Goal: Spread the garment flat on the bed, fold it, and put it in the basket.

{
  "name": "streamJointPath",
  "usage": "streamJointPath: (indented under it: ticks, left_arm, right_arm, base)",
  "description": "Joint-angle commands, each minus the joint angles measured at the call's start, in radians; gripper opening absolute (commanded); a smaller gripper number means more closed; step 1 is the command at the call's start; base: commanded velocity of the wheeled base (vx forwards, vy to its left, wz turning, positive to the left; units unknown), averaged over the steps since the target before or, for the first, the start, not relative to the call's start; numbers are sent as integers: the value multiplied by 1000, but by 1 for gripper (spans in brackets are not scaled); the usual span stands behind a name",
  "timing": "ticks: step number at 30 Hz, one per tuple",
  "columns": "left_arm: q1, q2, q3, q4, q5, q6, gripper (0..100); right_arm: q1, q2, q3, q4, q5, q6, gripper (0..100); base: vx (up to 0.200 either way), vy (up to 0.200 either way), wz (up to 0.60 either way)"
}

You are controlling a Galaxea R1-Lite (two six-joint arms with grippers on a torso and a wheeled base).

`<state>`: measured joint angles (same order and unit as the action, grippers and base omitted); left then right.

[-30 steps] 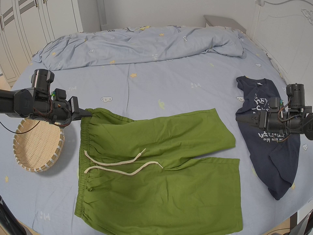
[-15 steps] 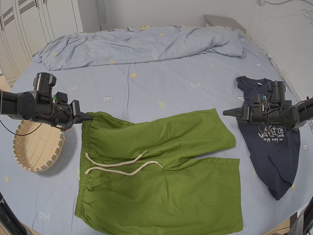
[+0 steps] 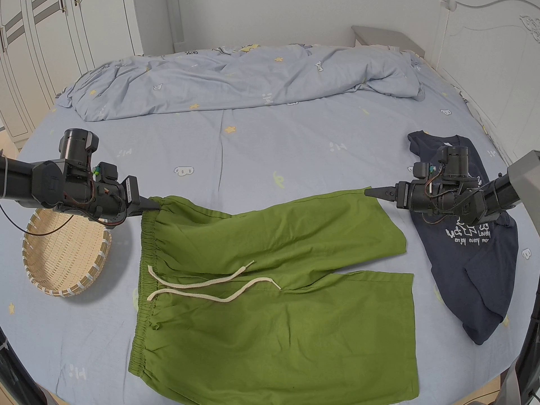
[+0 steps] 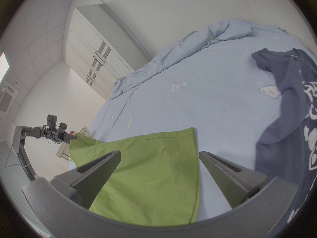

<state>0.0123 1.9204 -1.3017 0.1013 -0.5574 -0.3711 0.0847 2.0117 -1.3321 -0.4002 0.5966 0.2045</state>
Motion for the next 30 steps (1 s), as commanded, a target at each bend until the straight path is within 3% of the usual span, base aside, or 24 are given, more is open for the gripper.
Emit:
streamJointPath:
  ticks: [1,12,30]
  left_arm:
    - [1,2,1,0,1,0,0]
    - [12,-6,2,0,1,0,0]
    - [9,-4,2,0,1,0,0]
  right_arm:
    - [24,58,-4,-19,5,-4,100]
    - [32,104,-4,-103,-40,6,100]
    - [9,101,-4,-112,-50,10,100]
  base:
    - [0,0,0]
    - [0,0,0]
    - [0,0,0]
